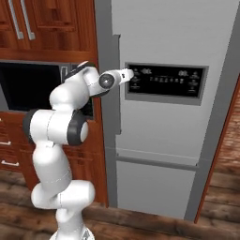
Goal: Take the cupcakes from the fridge and place them on the empty tray on the dining counter.
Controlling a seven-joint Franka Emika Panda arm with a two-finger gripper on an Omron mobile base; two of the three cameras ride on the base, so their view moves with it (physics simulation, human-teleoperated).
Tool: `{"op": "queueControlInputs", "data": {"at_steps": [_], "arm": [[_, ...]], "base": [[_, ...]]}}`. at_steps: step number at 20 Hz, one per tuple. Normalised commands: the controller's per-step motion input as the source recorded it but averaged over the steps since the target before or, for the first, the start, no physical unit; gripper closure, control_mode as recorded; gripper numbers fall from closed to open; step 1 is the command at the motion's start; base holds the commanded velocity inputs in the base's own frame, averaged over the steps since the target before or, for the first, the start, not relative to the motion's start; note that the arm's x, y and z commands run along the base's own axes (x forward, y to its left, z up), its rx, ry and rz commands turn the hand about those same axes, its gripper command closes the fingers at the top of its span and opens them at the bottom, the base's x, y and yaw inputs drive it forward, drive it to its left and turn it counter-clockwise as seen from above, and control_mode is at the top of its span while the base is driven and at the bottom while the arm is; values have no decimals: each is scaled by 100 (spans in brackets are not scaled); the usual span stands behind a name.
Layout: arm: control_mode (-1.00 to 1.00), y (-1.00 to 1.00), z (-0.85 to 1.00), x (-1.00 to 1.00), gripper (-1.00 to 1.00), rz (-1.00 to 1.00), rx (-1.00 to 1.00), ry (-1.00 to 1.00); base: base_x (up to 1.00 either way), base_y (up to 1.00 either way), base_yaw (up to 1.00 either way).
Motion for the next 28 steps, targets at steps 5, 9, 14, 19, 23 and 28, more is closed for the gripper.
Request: {"op": "queueControlInputs", "data": {"at_steps": [5, 9, 14, 19, 23, 28], "arm": [[-100, -85, 5, -74, 100, 0, 0, 19], [-100, -100, 15, -100, 100, 0, 0, 20], [-100, -100, 6, -100, 100, 0, 1, 20], [-100, -100, 0, -100, 100, 0, 5, 10], [-100, -100, 0, -100, 100, 0, 6, 0], [-100, -100, 0, -100, 100, 0, 8, -5]], "base": [[0, 0, 0], [0, 0, 0], [0, 0, 0], [0, 0, 0], [0, 0, 0], [0, 0, 0]]}}
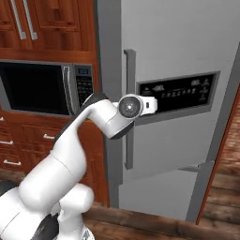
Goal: Take the cupcakes from the fridge and place them on the empty tray on the dining counter.
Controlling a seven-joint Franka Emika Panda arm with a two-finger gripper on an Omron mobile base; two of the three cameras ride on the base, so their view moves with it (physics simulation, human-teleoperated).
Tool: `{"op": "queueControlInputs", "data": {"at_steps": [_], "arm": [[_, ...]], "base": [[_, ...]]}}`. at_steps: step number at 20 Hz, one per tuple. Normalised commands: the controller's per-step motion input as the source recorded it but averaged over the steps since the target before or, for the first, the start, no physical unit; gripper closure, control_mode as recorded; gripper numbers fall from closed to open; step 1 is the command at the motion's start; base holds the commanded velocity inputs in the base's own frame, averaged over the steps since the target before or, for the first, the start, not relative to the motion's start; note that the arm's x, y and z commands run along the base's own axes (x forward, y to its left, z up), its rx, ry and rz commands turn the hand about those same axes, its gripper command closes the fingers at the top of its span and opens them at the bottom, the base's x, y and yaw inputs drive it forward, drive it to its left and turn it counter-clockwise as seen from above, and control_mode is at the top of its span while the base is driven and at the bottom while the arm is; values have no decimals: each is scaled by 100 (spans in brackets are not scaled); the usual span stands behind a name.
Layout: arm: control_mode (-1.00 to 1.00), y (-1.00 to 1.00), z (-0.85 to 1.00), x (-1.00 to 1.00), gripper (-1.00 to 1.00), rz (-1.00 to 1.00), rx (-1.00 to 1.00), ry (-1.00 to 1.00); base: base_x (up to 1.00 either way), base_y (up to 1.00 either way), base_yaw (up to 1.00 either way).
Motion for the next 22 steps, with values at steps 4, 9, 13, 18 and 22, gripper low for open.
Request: {"op": "queueControlInputs", "data": {"at_steps": [4, 9, 13, 18, 22], "arm": [[-100, -100, 0, -100, 100, 1, 6, -4], [-100, -100, 1, -71, -100, 0, 2, -1], [-100, -87, 9, -41, -100, -9, 0, 8], [-100, -80, -1, -59, -100, -40, 0, 1], [-100, -54, -29, -29, -100, -64, -4, -5]], "base": [[0, 0, 0], [0, 0, 0], [0, 0, 0], [0, 0, 0], [0, 0, 0]]}}
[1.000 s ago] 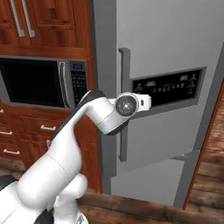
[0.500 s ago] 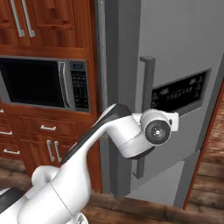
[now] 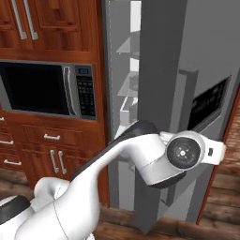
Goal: Take the cupcakes from the fridge and place them on the empty tray on the dining counter.
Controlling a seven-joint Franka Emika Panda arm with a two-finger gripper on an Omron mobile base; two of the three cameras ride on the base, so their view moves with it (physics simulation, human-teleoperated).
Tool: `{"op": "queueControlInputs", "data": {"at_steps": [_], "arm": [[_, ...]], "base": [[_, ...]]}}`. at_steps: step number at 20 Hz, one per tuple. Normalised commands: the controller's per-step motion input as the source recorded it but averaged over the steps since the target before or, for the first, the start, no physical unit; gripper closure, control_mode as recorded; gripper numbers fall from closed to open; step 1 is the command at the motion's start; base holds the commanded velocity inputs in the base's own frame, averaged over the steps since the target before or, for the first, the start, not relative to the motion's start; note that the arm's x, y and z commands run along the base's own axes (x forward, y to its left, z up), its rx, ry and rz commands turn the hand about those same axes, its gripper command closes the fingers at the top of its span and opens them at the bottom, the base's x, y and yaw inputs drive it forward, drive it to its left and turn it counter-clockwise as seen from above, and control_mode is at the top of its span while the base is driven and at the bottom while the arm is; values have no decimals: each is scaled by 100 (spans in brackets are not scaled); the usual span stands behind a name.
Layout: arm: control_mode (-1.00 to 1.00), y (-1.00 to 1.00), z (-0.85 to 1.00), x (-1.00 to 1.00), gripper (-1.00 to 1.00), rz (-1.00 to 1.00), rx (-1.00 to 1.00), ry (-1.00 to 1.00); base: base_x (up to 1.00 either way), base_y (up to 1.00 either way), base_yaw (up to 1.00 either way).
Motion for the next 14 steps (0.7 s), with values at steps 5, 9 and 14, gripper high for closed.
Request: {"op": "queueControlInputs", "data": {"at_steps": [5, 9, 14], "arm": [[-100, -33, 17, -90, -100, -22, 0, -5], [-100, -5, 21, -100, -100, 11, -3, -1], [-100, 30, 33, -100, -100, 9, -11, 0]], "base": [[0, 0, 0], [0, 0, 0], [0, 0, 0]]}}
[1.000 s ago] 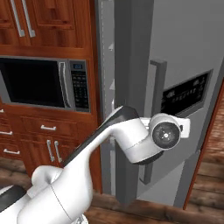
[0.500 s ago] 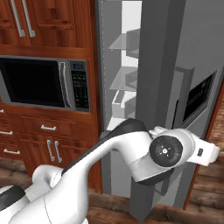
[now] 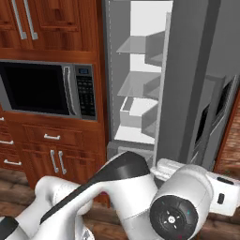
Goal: Take the cupcakes from the fridge and place them on the empty tray on the dining counter.
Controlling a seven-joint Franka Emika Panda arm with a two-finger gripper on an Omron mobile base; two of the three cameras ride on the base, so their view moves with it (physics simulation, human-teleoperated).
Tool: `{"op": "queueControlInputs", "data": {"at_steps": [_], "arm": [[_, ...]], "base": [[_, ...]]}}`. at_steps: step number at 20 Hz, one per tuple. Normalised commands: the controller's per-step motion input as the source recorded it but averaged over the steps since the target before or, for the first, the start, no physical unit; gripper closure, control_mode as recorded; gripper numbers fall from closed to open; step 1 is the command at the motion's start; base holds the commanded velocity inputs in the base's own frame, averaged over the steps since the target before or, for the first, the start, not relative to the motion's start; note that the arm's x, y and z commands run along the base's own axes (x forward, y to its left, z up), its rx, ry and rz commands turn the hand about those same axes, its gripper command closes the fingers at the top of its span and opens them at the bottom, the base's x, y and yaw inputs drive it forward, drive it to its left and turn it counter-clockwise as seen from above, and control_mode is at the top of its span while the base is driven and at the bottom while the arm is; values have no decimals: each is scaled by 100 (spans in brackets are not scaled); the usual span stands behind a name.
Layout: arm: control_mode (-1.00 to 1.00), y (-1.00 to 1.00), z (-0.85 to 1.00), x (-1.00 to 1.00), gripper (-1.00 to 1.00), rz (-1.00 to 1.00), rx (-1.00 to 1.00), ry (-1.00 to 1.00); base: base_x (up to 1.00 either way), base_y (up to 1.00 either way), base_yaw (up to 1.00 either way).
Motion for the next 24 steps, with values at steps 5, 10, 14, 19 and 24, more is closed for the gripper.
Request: {"op": "queueControlInputs", "data": {"at_steps": [5, 10, 14, 19, 24], "arm": [[-100, 100, 18, -41, -100, 1, -23, 2], [-100, 100, 0, 0, -100, 0, -32, 2], [-100, 100, 0, 0, -100, -5, -33, 1], [-100, 100, 0, 18, -100, -21, -29, 7], [-100, 100, 7, 70, -100, -26, -23, 18]], "base": [[0, 0, 0], [0, 0, 0], [0, 0, 0], [0, 0, 0], [0, 0, 0]]}}
